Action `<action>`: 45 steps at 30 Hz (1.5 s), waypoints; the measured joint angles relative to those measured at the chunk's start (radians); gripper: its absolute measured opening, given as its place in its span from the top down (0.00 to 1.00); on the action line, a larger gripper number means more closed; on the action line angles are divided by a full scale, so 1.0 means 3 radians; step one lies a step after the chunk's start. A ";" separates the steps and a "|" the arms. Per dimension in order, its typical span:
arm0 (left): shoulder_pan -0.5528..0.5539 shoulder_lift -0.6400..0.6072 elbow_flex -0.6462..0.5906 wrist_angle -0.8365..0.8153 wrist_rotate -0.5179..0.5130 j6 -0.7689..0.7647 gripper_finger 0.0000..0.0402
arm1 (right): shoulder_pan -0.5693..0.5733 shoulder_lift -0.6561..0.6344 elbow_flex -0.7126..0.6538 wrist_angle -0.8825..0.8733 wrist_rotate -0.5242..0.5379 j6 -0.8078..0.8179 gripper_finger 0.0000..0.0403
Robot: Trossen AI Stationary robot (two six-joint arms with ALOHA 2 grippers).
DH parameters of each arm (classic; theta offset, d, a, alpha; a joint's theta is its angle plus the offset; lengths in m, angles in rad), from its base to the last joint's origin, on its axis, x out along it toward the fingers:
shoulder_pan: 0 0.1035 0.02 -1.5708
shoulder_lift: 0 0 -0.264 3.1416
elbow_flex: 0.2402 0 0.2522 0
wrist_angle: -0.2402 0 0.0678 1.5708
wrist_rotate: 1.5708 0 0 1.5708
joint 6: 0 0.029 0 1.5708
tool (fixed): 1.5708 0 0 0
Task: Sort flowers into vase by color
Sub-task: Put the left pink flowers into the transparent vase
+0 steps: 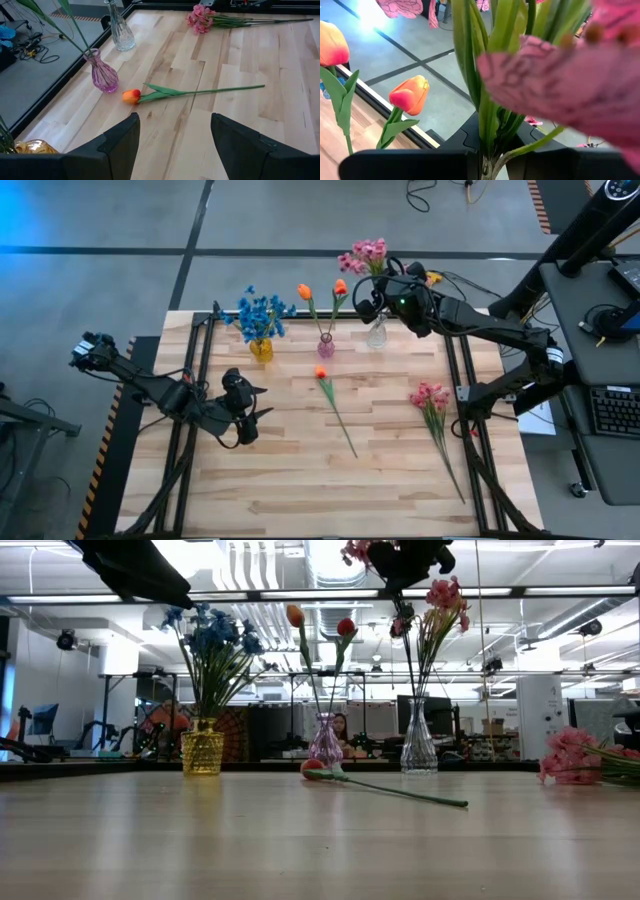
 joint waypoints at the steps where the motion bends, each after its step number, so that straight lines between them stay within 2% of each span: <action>1: 0.0000 0.0000 0.0000 0.0000 0.0000 0.0000 0.44 | 0.0000 0.0000 -0.0004 0.0000 0.0000 0.0005 0.89; 11: 0.0000 0.0000 0.0000 -0.0001 0.0000 -0.0001 0.44 | 0.0000 0.0000 -0.0012 0.0000 0.0000 0.0010 0.88; 22: 0.0000 0.0000 0.0000 -0.0001 0.0000 -0.0004 0.44 | 0.0000 0.0000 -0.0013 -0.0001 0.0011 0.0045 0.74; 35: -0.0001 0.0000 0.0000 -0.0001 0.0000 -0.0005 0.44 | 0.0000 -0.0001 -0.0013 -0.0001 0.0013 0.0035 0.64; 45: -0.0001 0.0000 0.0000 -0.0011 0.0001 -0.0005 0.44 | 0.0003 -0.0015 0.0083 -0.0143 0.0012 0.0035 0.53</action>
